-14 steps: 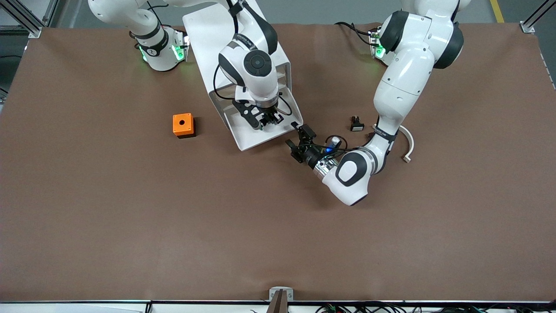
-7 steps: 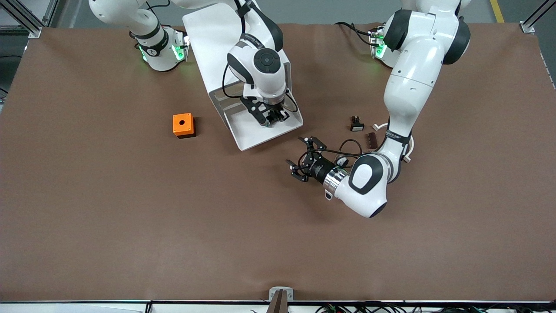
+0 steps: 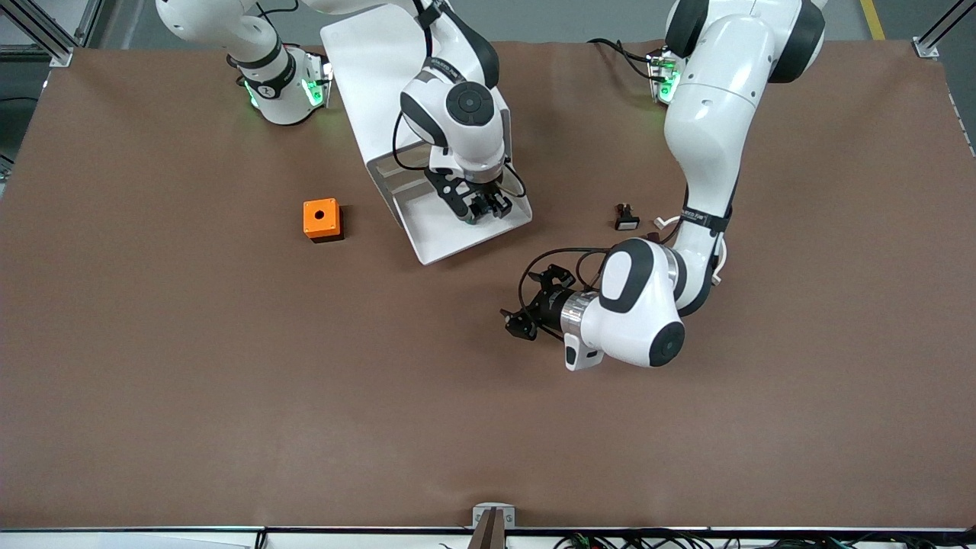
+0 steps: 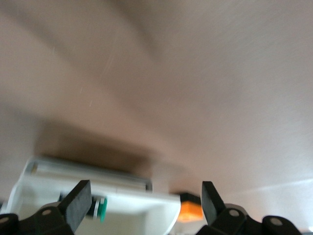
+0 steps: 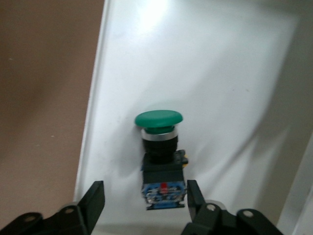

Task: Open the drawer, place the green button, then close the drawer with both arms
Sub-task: 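Lower the green button into the open drawer and open the right gripper, then push the drawer inward with the left gripper while the right gripper withdraws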

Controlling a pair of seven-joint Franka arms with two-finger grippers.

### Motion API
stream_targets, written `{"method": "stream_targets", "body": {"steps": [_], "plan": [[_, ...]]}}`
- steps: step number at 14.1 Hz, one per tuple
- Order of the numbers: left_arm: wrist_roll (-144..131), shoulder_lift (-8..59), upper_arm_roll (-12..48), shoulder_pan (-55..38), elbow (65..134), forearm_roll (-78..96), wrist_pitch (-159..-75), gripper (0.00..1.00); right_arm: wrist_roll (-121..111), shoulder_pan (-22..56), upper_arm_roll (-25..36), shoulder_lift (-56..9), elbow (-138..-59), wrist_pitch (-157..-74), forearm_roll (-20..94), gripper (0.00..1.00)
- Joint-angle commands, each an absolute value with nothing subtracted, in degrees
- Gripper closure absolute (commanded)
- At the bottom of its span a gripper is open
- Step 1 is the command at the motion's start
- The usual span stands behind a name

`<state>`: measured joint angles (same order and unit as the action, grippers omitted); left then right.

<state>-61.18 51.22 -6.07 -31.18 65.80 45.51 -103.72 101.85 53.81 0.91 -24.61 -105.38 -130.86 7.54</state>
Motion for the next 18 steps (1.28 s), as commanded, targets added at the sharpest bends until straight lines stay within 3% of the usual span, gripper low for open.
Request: {"method": "stream_targets", "body": {"steps": [1,7,14,18], "plan": [[-59.3,48.5,-6.9,-33.3,67.2,36.9,-109.6,0.01,100.1,52.0,1.4,-24.0,-100.5,-125.6,7.4,0.00],[-60.0,47.5,-6.6,-39.8,67.8,17.6,-116.1,0.01,73.1,39.0,1.6,-22.1,-88.7,-107.2,7.4,0.00],[-63.8,48.1,-6.8,-46.2,68.7,11.5,-116.6,0.01,32.8,15.2,1.6,-15.0,-87.8,-93.8,5.5,0.00],[-68.8,48.3,-6.7,-50.3,70.3,8.5,-116.5,0.01,17.8,6.3,1.5,-13.6,-86.6,-89.7,1.3,0.00]]}}
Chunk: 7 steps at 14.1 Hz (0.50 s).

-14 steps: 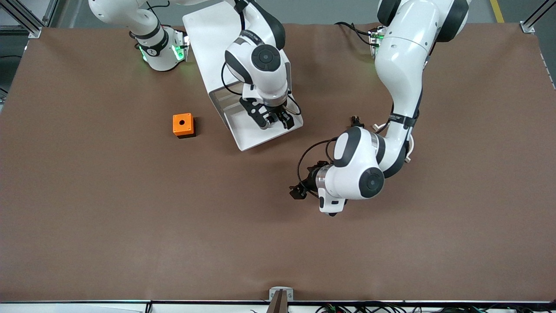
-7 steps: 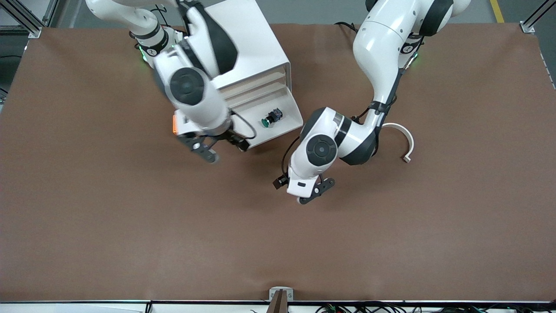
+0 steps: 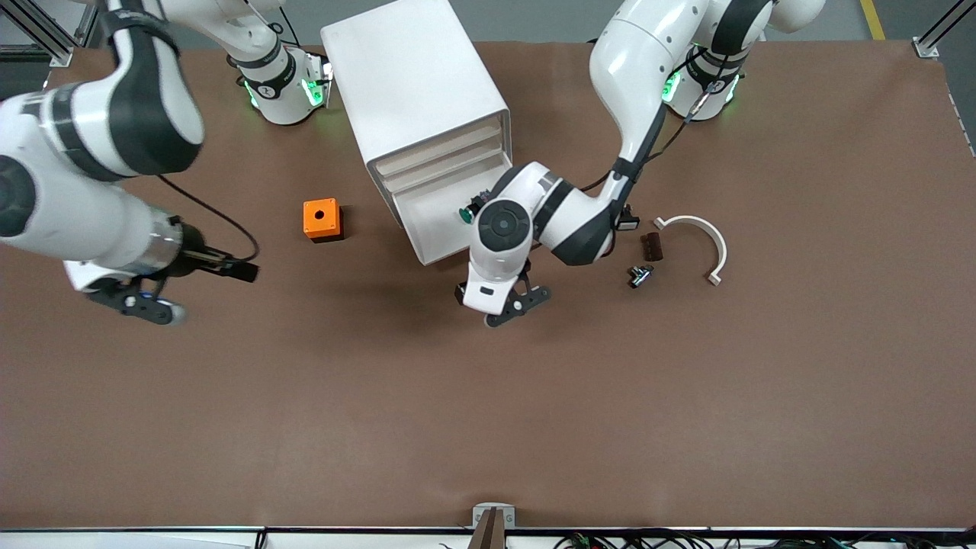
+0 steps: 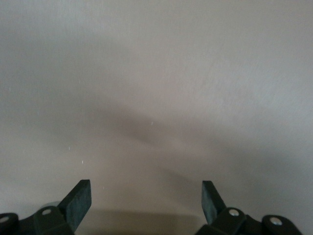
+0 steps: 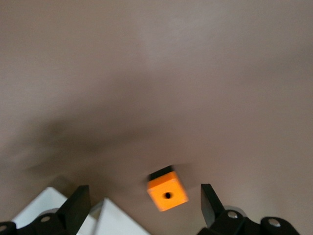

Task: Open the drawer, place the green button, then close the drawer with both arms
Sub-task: 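Push the drawer inward with the left gripper while the right gripper withdraws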

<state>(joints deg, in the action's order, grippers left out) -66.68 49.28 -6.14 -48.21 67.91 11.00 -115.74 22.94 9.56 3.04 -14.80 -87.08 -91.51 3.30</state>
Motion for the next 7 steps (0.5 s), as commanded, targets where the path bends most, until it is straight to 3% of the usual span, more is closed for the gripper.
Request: {"method": "stream_targets", "body": {"steps": [1,7], "plan": [[-69.4,48.7,-6.7,-51.3,70.5,8.1,-116.5,0.01,14.9,4.6,1.6,-13.5,-86.3,-89.4,1.2,0.00],[-70.2,48.4,-6.7,-56.3,74.2,7.7,-116.5,0.01,-0.1,-3.8,1.6,-13.3,-84.3,-89.4,0.1,0.00]]}}
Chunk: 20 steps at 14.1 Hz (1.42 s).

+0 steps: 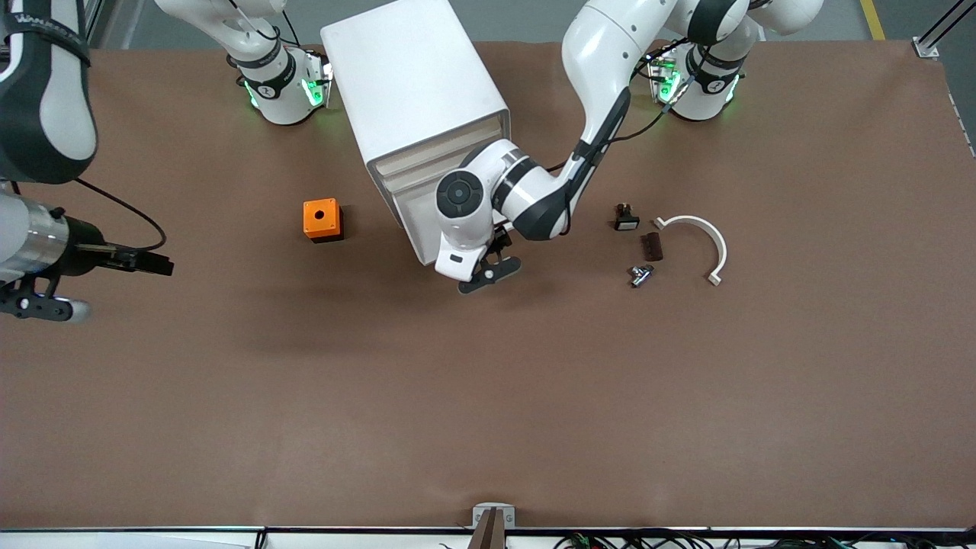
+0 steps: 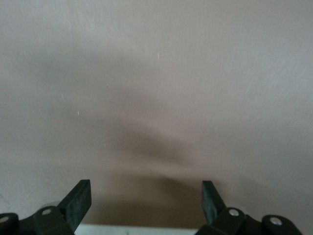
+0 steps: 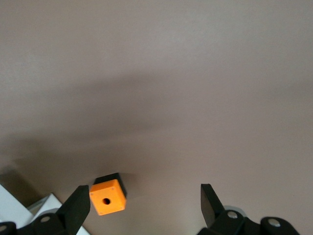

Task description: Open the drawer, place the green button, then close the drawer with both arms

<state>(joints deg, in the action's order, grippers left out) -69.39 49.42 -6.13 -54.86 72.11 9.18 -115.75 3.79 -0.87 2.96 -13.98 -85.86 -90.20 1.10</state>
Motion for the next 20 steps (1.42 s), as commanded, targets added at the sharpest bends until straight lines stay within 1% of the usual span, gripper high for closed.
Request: {"method": "stream_targets", "body": {"steps": [1,7,9,10,14,15,16,20], "plan": [[-70.3,48.3,-6.6,-56.9,74.4,7.8,-116.5,0.01,-0.9,-4.6,1.6,-13.4,-84.2,-89.4,0.0,0.00],[-72.1,47.8,-5.5,-58.8,75.8,8.2,-116.2,0.01,-1.8,-5.3,1.3,-13.4,-82.9,-89.2,-2.1,0.00],[-72.9,47.6,-4.5,-58.8,76.0,8.9,-115.9,0.01,-2.0,-4.9,1.1,-13.6,-81.6,-86.5,-2.2,0.00],[-73.2,47.0,-4.4,-58.8,76.0,9.7,-115.9,0.01,-1.8,-4.8,1.1,-13.9,-80.0,-86.0,-1.8,0.00],[-73.5,46.8,-3.8,-58.8,75.9,15.5,-115.9,0.01,-2.3,-5.2,1.0,-13.9,-78.7,-85.3,0.7,0.00],[-73.5,46.8,-3.7,-58.8,75.9,16.5,-115.9,0.01,-2.5,-5.3,1.1,-13.6,-78.9,-81.8,3.1,0.00],[-73.5,46.9,-3.5,-58.9,75.9,17.6,-116.1,0.01,-2.5,-5.0,1.1,-13.4,-78.9,-80.7,3.3,0.00],[-73.5,47.0,-3.0,-58.9,75.9,23.5,-116.5,0.01,-2.0,-4.2,0.9,-13.1,-78.0,-80.2,3.2,0.00]]}}
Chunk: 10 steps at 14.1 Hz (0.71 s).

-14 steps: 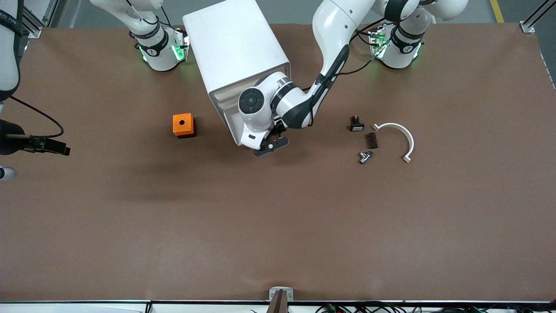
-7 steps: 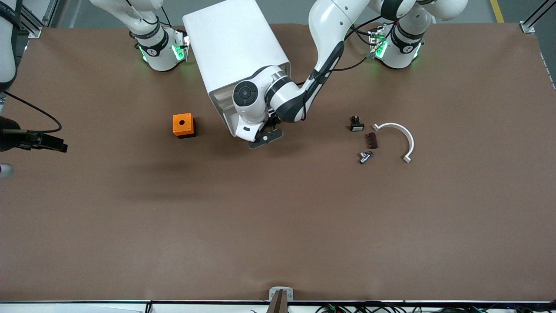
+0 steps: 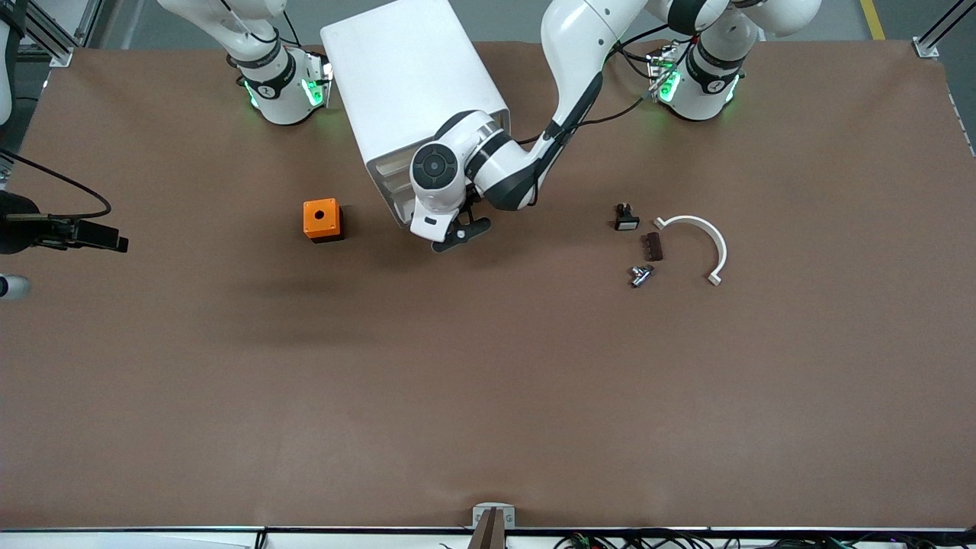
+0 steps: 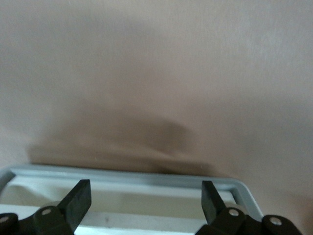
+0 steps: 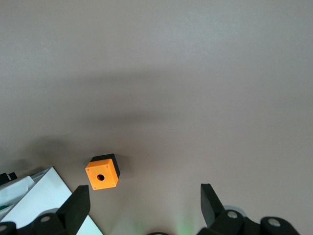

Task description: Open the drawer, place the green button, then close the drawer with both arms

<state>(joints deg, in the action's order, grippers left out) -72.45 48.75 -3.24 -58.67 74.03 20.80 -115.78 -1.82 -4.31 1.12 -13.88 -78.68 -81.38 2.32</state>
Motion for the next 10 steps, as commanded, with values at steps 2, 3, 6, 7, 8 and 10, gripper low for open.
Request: {"method": "stream_targets", "body": {"steps": [2,3,6,7,8,10], "plan": [[-73.5,47.1,-2.8,-59.0,75.9,25.7,-116.5,0.01,-1.8,-2.0,0.9,-11.8,-78.7,-81.0,1.9,0.00],[-73.5,47.3,-2.6,-59.0,76.0,26.9,-116.4,0.01,-1.1,0.2,1.1,-11.3,-78.8,-81.4,-0.3,0.00],[-73.3,47.6,-2.5,-58.9,76.0,30.9,-116.5,0.01,-0.4,0.8,1.0,-11.0,-78.5,-82.0,-0.5,0.00],[-73.3,47.6,-2.5,-58.9,76.0,31.5,-116.5,0.01,-0.4,0.7,1.0,-11.0,-78.3,-81.9,-0.4,0.00],[-73.4,47.6,-2.5,-58.8,76.0,31.5,-116.5,0.01,-0.3,0.5,1.2,-11.0,-78.3,-81.6,0.6,0.00],[-73.4,47.6,-2.5,-58.7,76.0,31.5,-116.4,0.01,-0.3,-2.6,1.4,-10.6,-78.3,-80.5,5.7,0.00]]}}
